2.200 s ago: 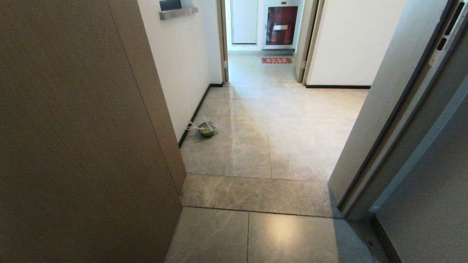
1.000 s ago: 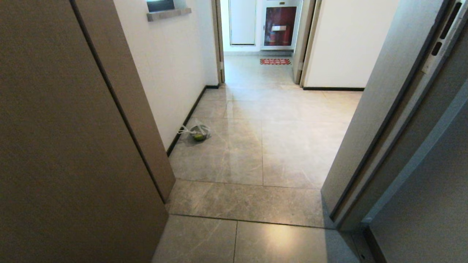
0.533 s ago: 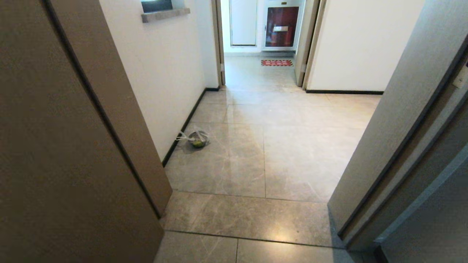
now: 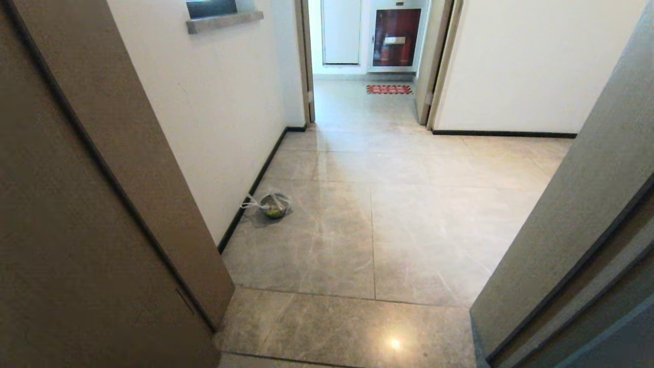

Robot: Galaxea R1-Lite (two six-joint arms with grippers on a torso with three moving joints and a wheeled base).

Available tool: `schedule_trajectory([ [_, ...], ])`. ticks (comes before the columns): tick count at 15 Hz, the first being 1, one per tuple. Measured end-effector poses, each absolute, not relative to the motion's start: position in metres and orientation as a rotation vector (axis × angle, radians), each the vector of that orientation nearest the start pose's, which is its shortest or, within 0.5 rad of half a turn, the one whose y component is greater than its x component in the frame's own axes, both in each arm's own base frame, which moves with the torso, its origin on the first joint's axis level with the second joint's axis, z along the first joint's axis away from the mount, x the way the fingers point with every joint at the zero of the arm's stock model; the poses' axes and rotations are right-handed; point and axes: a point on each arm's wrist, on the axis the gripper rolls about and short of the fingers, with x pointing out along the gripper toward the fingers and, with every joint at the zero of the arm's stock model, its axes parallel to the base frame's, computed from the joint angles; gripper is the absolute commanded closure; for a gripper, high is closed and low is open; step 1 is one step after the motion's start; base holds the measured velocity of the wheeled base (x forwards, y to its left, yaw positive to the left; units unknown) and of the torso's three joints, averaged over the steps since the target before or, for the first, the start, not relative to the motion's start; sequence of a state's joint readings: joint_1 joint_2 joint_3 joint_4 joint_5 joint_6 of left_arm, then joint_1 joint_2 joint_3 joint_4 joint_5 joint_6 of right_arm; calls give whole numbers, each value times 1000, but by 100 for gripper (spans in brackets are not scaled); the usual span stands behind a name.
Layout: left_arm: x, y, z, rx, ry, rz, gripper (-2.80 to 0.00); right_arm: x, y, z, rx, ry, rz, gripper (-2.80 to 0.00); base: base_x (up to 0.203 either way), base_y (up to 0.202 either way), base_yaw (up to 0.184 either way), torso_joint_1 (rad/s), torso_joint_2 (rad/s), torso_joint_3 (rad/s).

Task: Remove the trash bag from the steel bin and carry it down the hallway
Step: Put the trash bag at the door

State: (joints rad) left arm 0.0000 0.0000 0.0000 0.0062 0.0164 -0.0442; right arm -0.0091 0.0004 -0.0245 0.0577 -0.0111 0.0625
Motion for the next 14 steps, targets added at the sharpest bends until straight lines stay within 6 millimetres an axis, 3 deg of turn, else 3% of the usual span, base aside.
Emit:
schedule_trajectory([
  [14, -23, 0, 75, -45, 5, 16, 0, -25, 0, 76, 63, 34, -21, 0, 193, 0, 0, 2, 3, 1],
])
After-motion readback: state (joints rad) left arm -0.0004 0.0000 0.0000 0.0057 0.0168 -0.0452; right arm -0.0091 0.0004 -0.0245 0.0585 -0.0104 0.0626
